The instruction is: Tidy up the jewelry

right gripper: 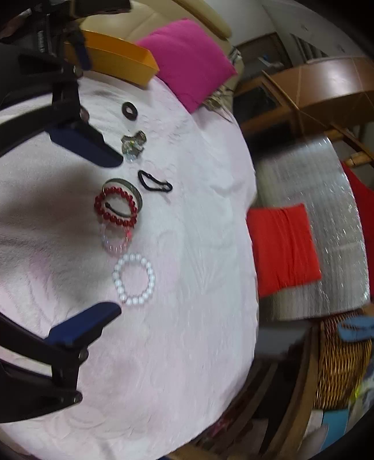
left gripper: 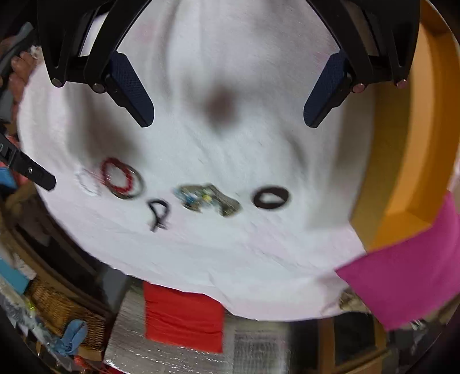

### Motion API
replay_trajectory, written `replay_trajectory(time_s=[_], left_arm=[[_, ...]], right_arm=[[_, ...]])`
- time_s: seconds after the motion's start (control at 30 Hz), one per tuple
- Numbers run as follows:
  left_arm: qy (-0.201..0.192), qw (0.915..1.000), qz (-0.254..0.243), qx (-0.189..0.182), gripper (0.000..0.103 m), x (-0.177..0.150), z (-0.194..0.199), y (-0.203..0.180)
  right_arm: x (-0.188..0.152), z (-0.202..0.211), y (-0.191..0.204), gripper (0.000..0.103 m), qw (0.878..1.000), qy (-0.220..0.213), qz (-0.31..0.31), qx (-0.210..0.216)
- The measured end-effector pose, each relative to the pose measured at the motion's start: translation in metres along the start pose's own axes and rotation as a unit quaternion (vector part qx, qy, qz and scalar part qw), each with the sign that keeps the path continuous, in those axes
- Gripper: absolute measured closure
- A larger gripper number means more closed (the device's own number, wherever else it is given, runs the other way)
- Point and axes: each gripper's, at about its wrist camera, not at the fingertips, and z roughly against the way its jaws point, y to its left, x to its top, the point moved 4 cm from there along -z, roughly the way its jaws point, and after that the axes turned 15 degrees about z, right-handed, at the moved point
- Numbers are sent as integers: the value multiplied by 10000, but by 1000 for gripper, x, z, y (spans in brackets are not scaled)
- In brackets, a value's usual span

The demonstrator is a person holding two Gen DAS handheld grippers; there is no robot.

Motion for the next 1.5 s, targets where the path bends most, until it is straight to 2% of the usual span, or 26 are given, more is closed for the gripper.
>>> replay_trajectory(time_s=[0.07, 0.13, 0.17, 0.23, 0.33, 0.4, 0.47, 0.5, 0.57, 0.73, 0.87, 1.13, 1.23, 1.33, 1.4, 1.47, 1.5], left_arm=[[-189, 9995, -112, 222, 0, 13, 6, -4], [-478, 9982, -47, 368, 0, 35, 15, -7], [-665, 9969, 50, 419, 0, 46, 19, -7], [-935, 9940, 135, 554, 0, 61, 20, -6], [-556, 9959, 420, 581, 0, 62, -9, 8], [-390, 9948, 439, 830, 0, 54, -24, 20], [-191, 9958, 534, 720, 0, 51, -30, 25], [-170, 9960, 623, 615, 0, 53, -29, 27], [-308, 9951, 590, 738, 0, 54, -26, 29], [-30, 9962, 523, 698, 0, 53, -39, 26], [-52, 9948, 470, 907, 0, 59, -42, 36], [170, 9979, 345, 530, 0, 54, -49, 23], [139, 9986, 201, 472, 0, 52, -50, 12], [167, 9989, 66, 435, 0, 49, -52, 5], [198, 9990, 14, 412, 0, 49, -54, 3], [189, 9987, -3, 464, 0, 48, -54, 2], [184, 9987, 6, 479, 0, 49, -57, 3]], right_arm=[[0, -11, 0, 46, 9997, 119, -63, 224], [2, -21, -2, 57, 9988, 186, -183, 414], [4, -23, -3, 58, 9985, 165, -218, 465], [8, -25, -3, 58, 9982, 70, -234, 543], [13, -33, 0, 58, 9980, 119, -170, 601], [14, -41, 5, 58, 9976, 239, -22, 647], [16, -47, 11, 56, 9975, 291, 183, 624], [18, -51, 16, 53, 9971, 319, 360, 593], [19, -57, 23, 27, 9962, 346, 629, 491], [19, -70, 38, 26, 9912, 394, 1208, 369], [15, -82, 48, 26, 9854, 546, 1577, 337], [6, -104, 59, 26, 9747, 768, 2083, 253], [3, -106, 56, 30, 9751, 806, 2057, 165], [2, -105, 49, 46, 9771, 843, 1947, 160], [2, -104, 44, 50, 9792, 822, 1844, 208], [2, -102, 39, 62, 9811, 816, 1738, 232], [2, -102, 37, 65, 9822, 817, 1671, 255]])
